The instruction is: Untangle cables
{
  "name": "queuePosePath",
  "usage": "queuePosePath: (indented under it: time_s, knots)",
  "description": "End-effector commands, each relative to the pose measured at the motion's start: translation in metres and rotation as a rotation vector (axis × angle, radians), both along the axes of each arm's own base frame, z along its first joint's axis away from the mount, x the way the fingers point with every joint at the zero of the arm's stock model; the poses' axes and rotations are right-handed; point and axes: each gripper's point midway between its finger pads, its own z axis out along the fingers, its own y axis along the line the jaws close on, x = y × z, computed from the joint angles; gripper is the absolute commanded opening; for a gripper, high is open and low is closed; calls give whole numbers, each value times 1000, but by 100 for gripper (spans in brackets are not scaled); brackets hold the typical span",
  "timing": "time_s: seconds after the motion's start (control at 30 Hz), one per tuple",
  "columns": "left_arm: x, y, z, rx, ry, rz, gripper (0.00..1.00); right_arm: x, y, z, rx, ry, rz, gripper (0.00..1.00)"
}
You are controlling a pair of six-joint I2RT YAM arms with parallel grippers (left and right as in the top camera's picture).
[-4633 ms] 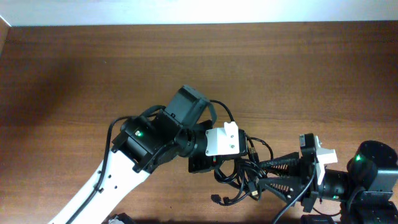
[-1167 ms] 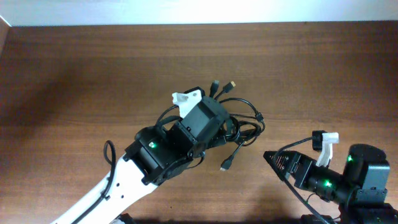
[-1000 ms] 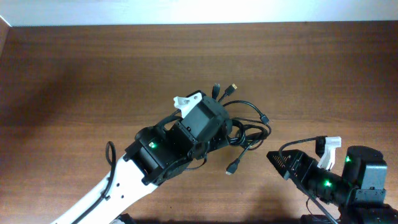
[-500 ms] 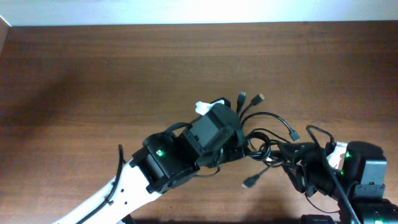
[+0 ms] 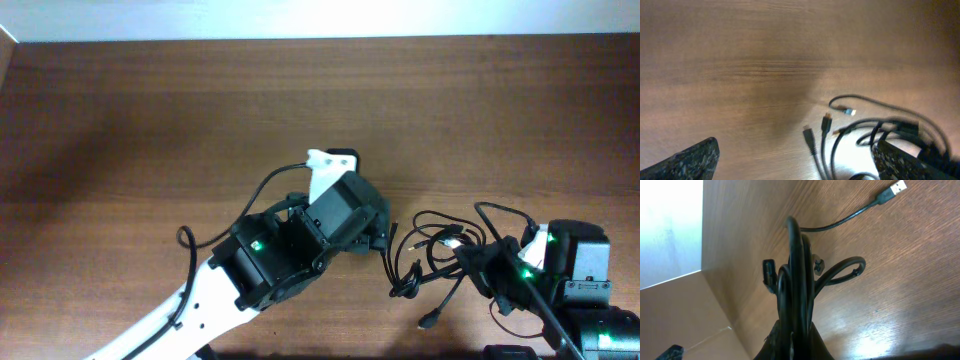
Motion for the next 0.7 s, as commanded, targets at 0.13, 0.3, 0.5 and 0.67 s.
queuePosePath:
  time_s: [0.13,0.3,0.5,0.67]
  knots:
    - [-93,-50,-1,113,-167,-1172,99,3,-5,3,-75,-60,54,4]
    - [-99,-55,3,78,-180,-1216,99,7,27,30,118,-138,151,4]
    - [-88,-76,13,36,-281,-1232,99,-3,61,70,364,-206,301,4]
    - [-77,-87,-16,74,-204,-1233,96,-5,63,72,377,-210,320,4]
